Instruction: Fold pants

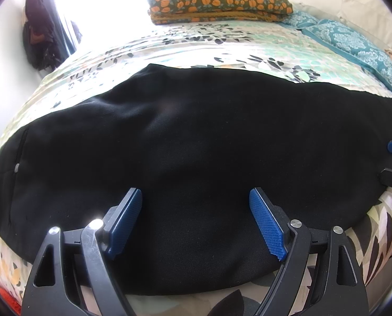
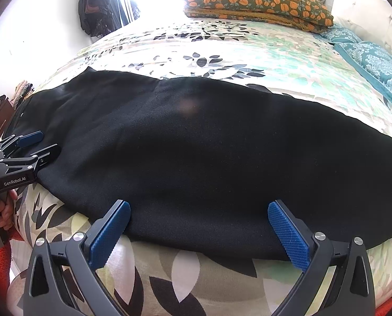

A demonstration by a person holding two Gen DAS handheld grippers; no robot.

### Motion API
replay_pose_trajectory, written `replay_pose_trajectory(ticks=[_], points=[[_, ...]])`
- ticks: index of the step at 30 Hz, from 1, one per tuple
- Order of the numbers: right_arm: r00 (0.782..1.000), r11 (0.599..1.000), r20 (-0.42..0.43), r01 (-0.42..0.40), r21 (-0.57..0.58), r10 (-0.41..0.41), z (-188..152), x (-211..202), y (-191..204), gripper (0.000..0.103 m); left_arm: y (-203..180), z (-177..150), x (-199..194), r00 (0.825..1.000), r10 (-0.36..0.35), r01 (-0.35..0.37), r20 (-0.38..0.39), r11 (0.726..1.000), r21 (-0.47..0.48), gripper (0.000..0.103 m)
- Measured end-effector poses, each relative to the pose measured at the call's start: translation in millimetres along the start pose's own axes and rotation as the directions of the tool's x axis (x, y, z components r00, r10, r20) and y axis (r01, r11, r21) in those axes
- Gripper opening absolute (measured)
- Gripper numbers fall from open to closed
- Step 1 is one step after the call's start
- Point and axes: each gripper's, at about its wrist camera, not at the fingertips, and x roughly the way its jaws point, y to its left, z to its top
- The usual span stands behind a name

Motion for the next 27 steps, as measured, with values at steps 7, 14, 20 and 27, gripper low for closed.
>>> replay_pose_trajectory(ticks=[7, 14, 20, 27], points=[[0.984, 0.975, 0.175, -0.065, 0.213, 0.028, 6.9, -57.7, -54.8, 0.103, 8.1, -0.6, -20.4, 0.999, -0.034, 0.033, -0.012, 0.997, -0.075, 0.085], [0.935, 0.737, 0.326, -0.122, 0.664, -0.139, -7.9, -143.7, -218.5, 0.103, 15.4, 12.2, -41.1, 0.996, -0.081, 0.086, 0.048, 0.991, -0.104, 0.085], [0.963, 0.406, 0.268, -0.233, 0.884, -0.03, -56.1, -166.3, -371.9, 0.103, 19.7, 6.3, -32.8, 0.995, -0.095, 0.099, 0.034, 0.984, -0.147, 0.085], [0.973, 0.374, 0.19, -0.225, 0.9, 0.128, -75.6, -124.8, -397.9, 0.101, 4.7, 0.5, -24.4, 0.998, -0.067, 0.066, -0.004, 0.994, -0.088, 0.085]])
